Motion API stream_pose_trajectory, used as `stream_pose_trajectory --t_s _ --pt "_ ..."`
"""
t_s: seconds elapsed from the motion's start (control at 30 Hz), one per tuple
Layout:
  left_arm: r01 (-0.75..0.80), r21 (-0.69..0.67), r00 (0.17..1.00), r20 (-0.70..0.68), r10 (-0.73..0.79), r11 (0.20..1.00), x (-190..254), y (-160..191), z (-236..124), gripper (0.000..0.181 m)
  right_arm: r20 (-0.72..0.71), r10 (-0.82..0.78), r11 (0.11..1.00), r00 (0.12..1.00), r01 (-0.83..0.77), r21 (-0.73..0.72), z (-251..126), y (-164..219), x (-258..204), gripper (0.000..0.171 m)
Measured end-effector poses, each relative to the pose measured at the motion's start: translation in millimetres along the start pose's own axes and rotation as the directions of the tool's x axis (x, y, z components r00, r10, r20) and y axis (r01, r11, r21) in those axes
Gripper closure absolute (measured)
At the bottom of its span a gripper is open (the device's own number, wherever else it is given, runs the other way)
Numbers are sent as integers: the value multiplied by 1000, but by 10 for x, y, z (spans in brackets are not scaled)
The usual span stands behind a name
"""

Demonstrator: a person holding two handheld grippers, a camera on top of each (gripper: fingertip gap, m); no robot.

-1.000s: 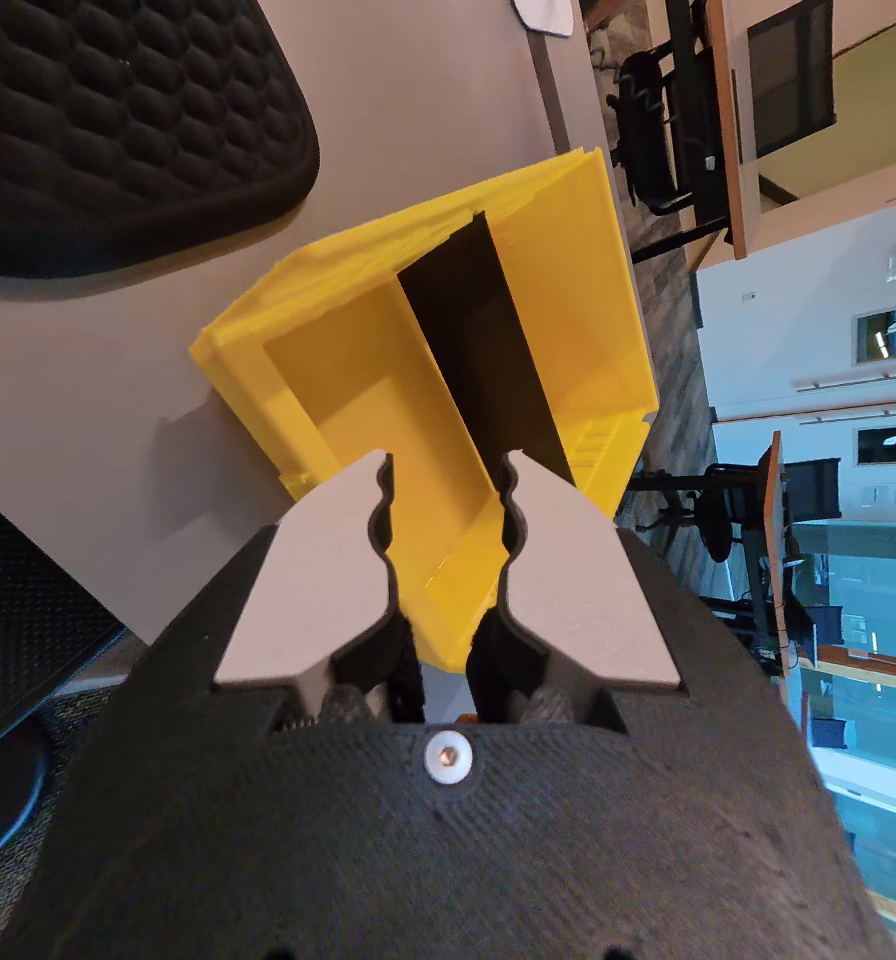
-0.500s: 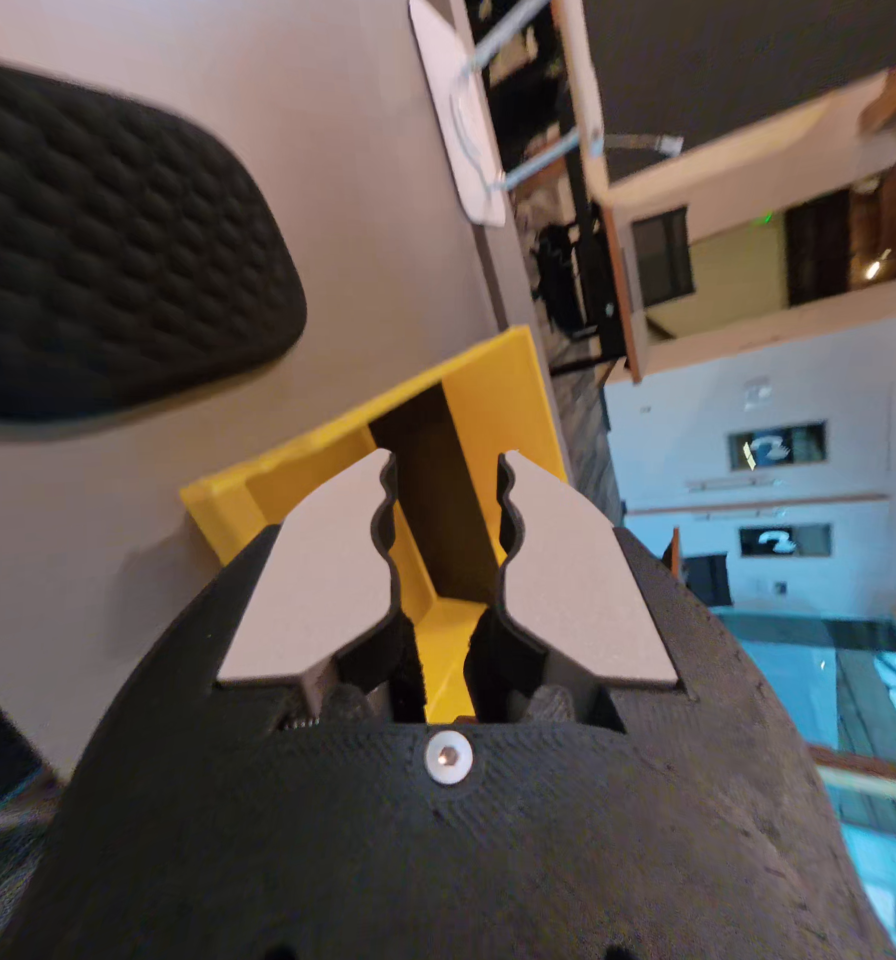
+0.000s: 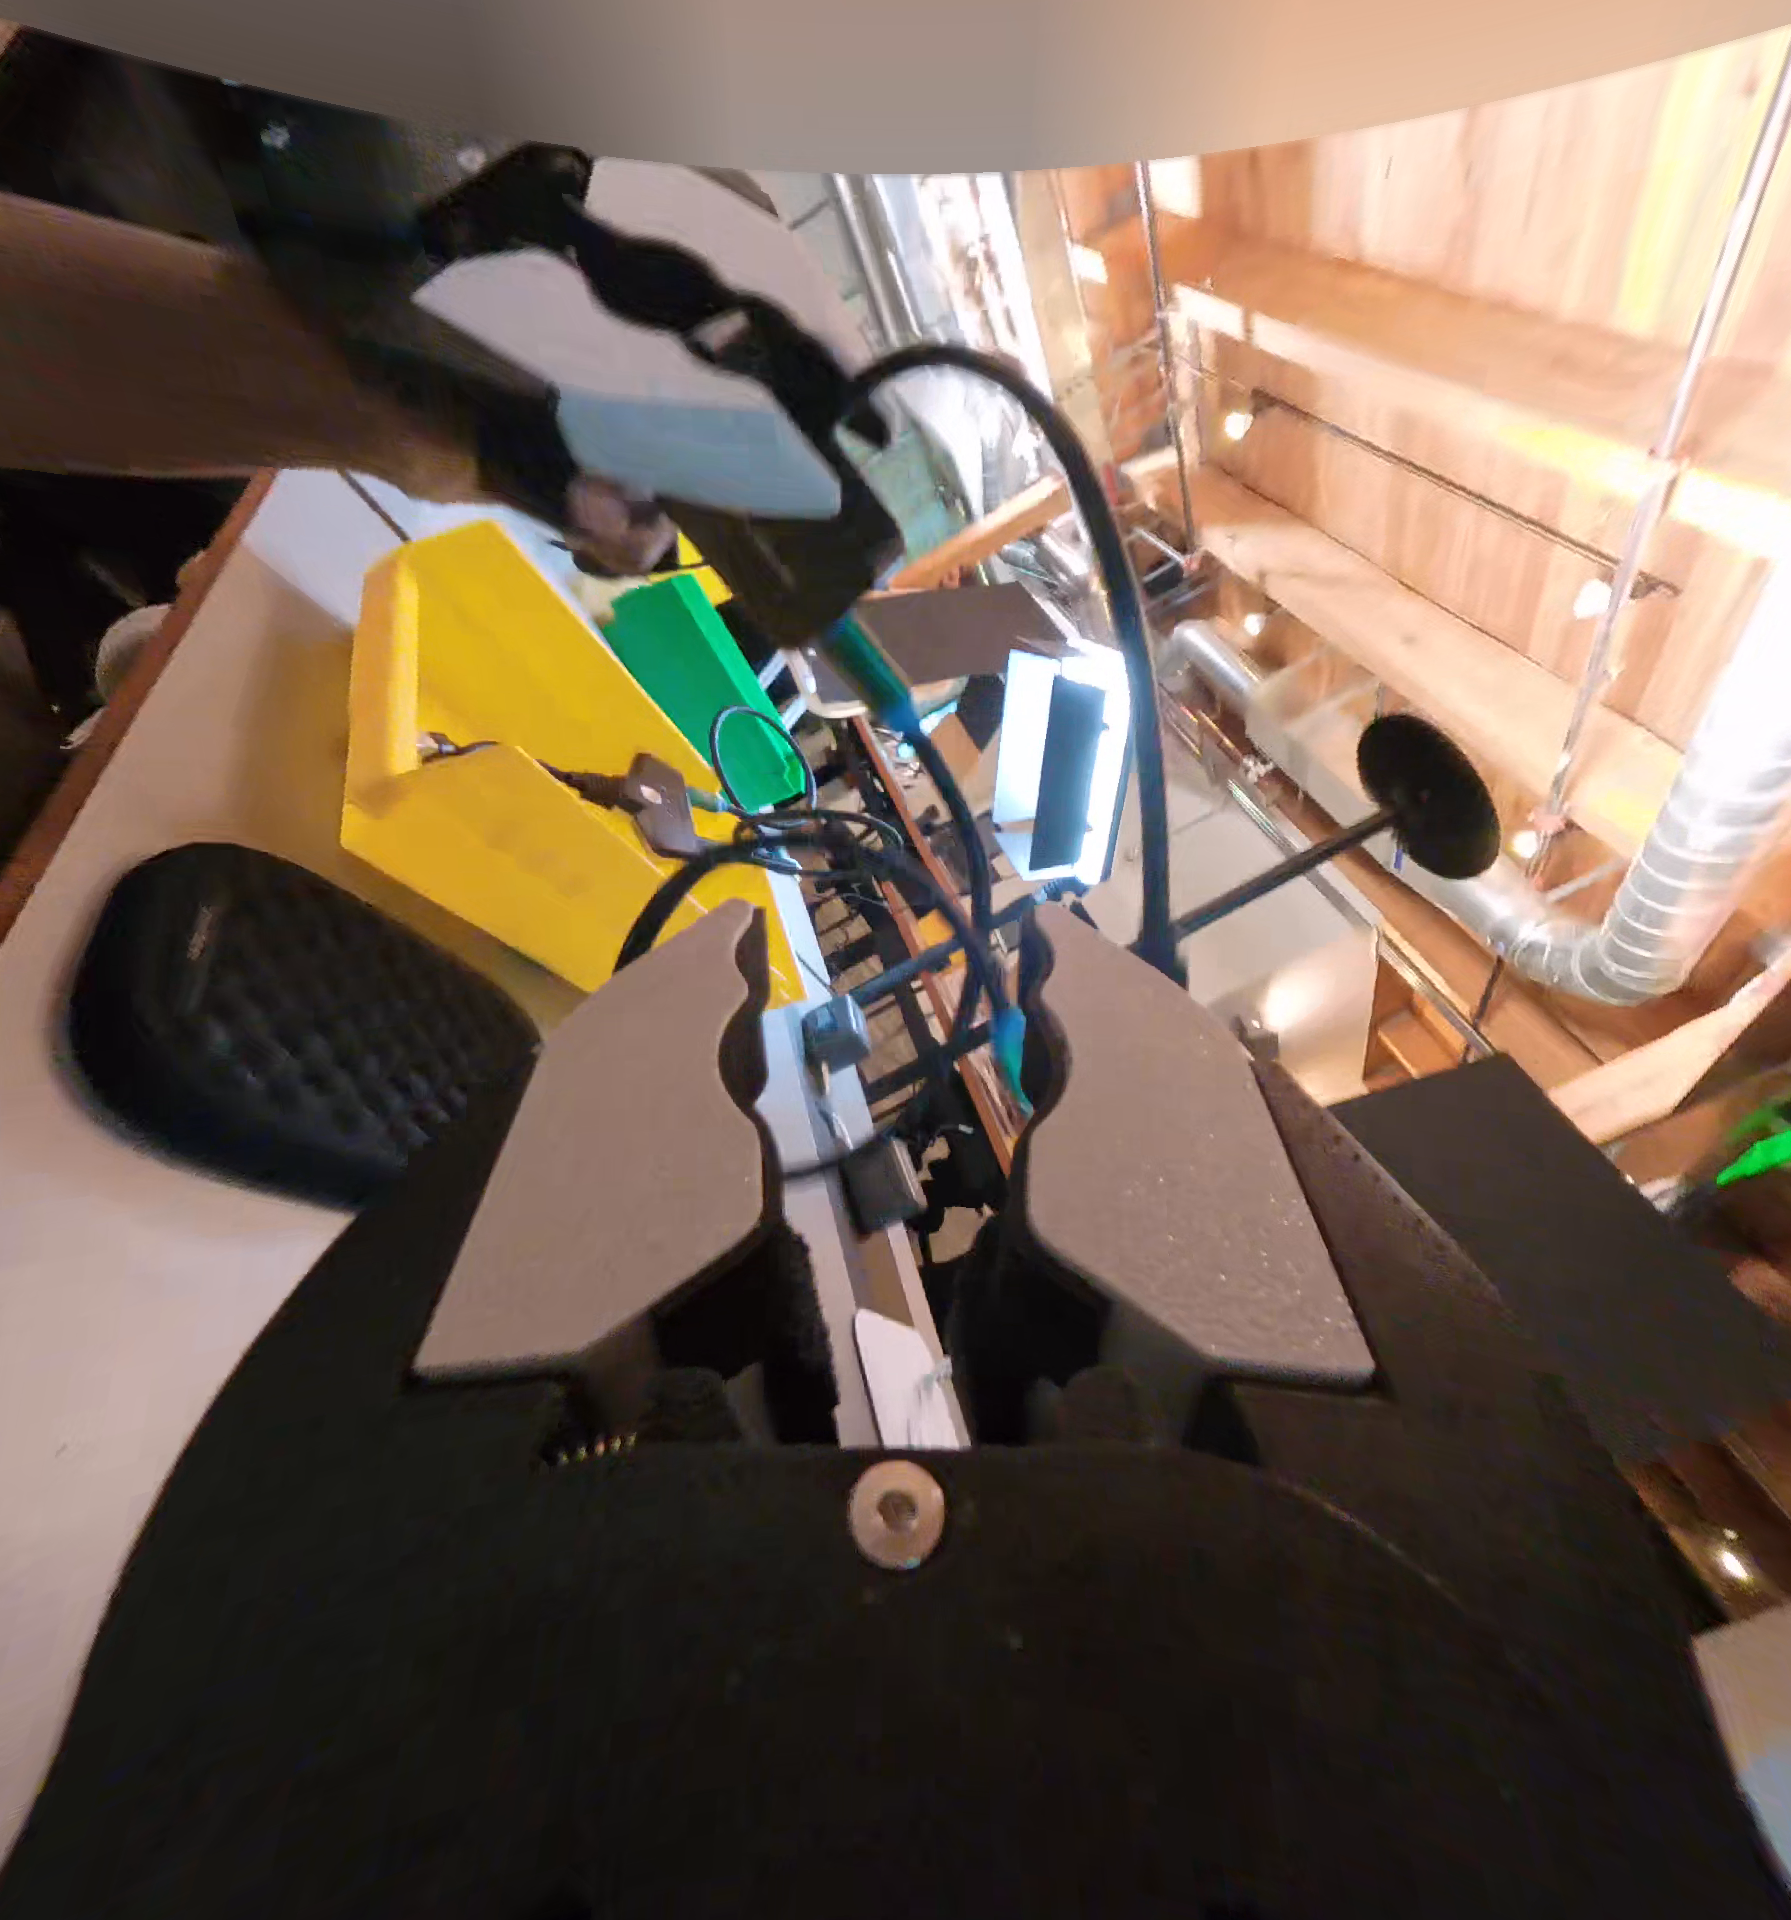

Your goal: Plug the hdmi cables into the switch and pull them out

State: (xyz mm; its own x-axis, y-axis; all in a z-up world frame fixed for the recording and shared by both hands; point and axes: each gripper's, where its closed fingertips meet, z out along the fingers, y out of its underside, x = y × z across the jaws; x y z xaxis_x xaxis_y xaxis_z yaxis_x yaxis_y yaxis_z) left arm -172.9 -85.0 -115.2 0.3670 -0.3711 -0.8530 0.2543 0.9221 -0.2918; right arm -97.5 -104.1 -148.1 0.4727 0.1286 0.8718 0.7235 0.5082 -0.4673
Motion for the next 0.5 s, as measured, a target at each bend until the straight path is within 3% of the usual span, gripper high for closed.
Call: stream_pose_trajectory --t_s 0.13,0.27,0.33,0.37,0.43,0.5 --pt "-61 77 981 -178 74 995 491 -196 192 168 -36 -197 978 980 195 -69 242 160 -37 123" --pt "-35 158 957 -280 79 987 742 -327 255 168 11 -346 938 938 346 -3 311 158 -258 127" --pt "-24 163 949 -306 73 986 817 -317 280 167 3 -361 932 932 361 -28 294 192 -245 157" --pt "-16 151 953 -298 61 988 821 -287 297 166 17 -374 926 927 375 -52 279 233 -242 157" --pt "20 103 964 -267 8 994 799 -190 314 158 15 -417 900 909 415 -132 241 349 -195 158" --pt "138 51 955 -270 -119 989 781 -87 272 138 -35 -487 855 872 468 -224 165 466 -62 159"
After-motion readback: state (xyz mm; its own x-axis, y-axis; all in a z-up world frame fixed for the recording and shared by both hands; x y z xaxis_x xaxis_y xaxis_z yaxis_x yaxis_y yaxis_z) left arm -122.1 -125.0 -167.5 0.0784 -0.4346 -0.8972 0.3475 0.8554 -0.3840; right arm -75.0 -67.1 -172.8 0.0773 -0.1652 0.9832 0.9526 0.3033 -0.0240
